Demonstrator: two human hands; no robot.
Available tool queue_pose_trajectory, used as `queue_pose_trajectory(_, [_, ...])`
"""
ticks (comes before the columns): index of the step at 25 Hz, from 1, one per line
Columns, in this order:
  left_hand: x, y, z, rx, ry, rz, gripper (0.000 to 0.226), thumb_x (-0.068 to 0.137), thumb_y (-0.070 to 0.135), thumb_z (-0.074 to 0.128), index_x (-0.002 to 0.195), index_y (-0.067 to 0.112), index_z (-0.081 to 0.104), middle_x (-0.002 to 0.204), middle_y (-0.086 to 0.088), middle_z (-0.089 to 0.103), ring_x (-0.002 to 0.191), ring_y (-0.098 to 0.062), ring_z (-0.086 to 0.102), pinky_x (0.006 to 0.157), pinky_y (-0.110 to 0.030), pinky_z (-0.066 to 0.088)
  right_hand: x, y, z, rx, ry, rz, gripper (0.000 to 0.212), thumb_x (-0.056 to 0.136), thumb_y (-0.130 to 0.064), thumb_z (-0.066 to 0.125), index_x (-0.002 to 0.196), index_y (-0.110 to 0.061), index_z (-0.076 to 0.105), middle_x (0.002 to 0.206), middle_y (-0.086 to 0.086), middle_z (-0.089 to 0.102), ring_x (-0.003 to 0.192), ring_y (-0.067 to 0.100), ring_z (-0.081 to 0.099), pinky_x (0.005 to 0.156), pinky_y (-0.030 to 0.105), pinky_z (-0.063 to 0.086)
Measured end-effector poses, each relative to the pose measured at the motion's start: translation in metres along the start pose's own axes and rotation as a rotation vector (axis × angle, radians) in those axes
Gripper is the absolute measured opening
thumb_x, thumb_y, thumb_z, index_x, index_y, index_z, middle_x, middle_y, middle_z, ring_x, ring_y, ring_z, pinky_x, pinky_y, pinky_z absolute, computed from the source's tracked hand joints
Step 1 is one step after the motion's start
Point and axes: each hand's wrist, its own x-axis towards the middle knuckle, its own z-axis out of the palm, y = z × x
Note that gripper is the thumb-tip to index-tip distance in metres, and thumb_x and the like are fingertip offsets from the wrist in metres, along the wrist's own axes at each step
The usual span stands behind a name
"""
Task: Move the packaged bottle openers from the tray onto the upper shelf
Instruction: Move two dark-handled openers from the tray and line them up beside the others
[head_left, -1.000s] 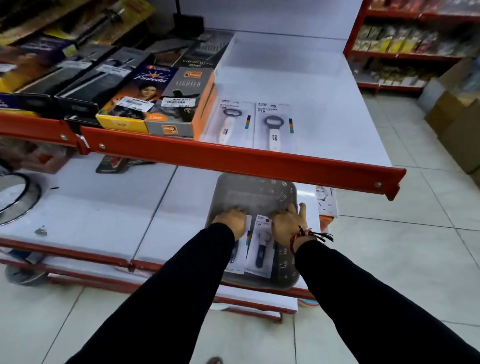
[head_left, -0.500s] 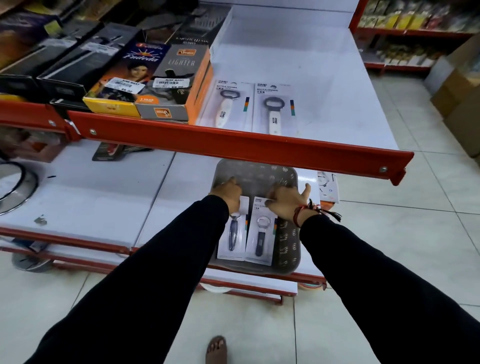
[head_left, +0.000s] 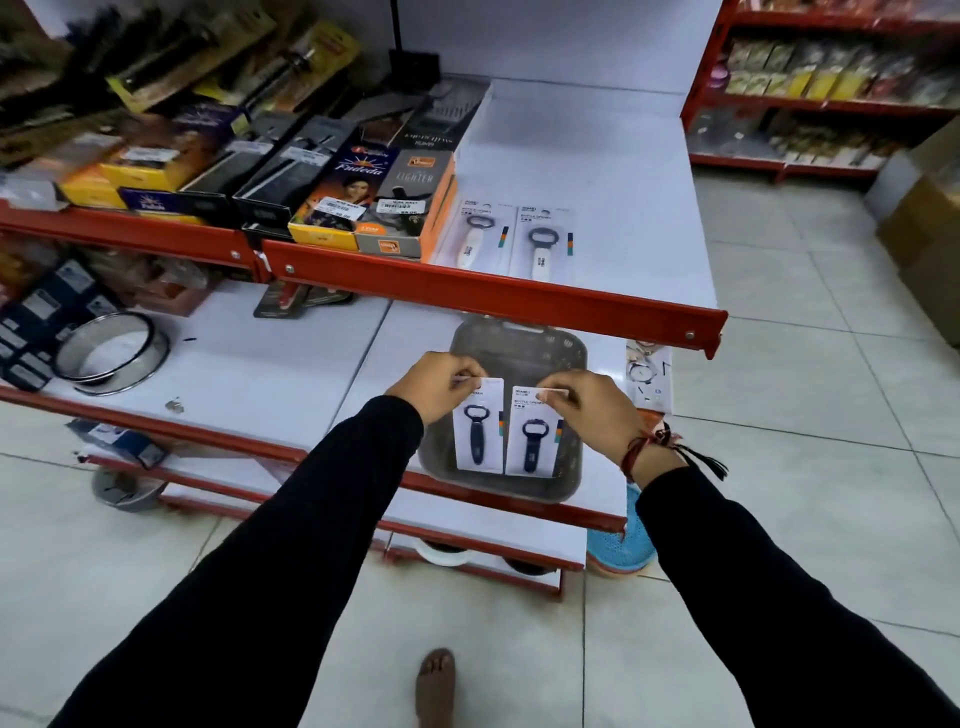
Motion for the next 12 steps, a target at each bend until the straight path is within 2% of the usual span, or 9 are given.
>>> queue_pose_trajectory(3, [-0.036,0.022,-0.018,-0.025,0.079,0.048,0.019,0.098,0.017,0.057,0.108,0.011,0.071,0.110,-0.003,0.072,0.092,-0.008,0.060,0.087,-0.020,0.047,-0.036,-0.021,-0.023,-0.084,0.096,-0.132,0.025,0.099,-0.034,0.050,0.112,-0.024,0.068,0.113,0.000,0.068,0.096,0.022,0.065,0.080,0.038,0.055])
queue_pose_trajectory(6, [-0.061,0.049,-0.038,-0.038,0.107,0.087,0.019,0.098,0.019,0.056,0.110,0.013,0.070,0.108,0.001,0.071,0.092,-0.008,0.061,0.084,-0.017,0.042,-0.062,-0.039,-0.048,-0.054,0.153,-0.230,0.025,0.099,-0.031,0.050,0.114,-0.022,0.066,0.112,0.003,0.066,0.095,0.021,0.064,0.081,0.039,0.054])
queue_pose_trajectory(9, [-0.072,0.085,-0.064,-0.031,0.125,0.156,0.020,0.098,0.022,0.057,0.112,0.016,0.070,0.091,0.015,0.065,0.082,-0.003,0.060,0.080,-0.018,0.044,-0.081,-0.055,-0.087,-0.037,0.183,-0.282,0.021,0.099,-0.032,0.049,0.112,-0.025,0.064,0.106,0.000,0.065,0.091,0.018,0.062,0.080,0.040,0.053])
queue_pose_trajectory(12, [-0.067,0.123,-0.093,-0.037,0.162,0.267,0.022,0.097,0.022,0.059,0.114,0.014,0.070,0.098,0.012,0.068,0.080,0.000,0.061,0.077,-0.017,0.048,-0.086,-0.068,-0.136,-0.039,0.229,-0.283,0.022,0.099,-0.030,0.050,0.114,-0.022,0.064,0.109,0.001,0.067,0.090,0.014,0.057,0.079,0.030,0.046])
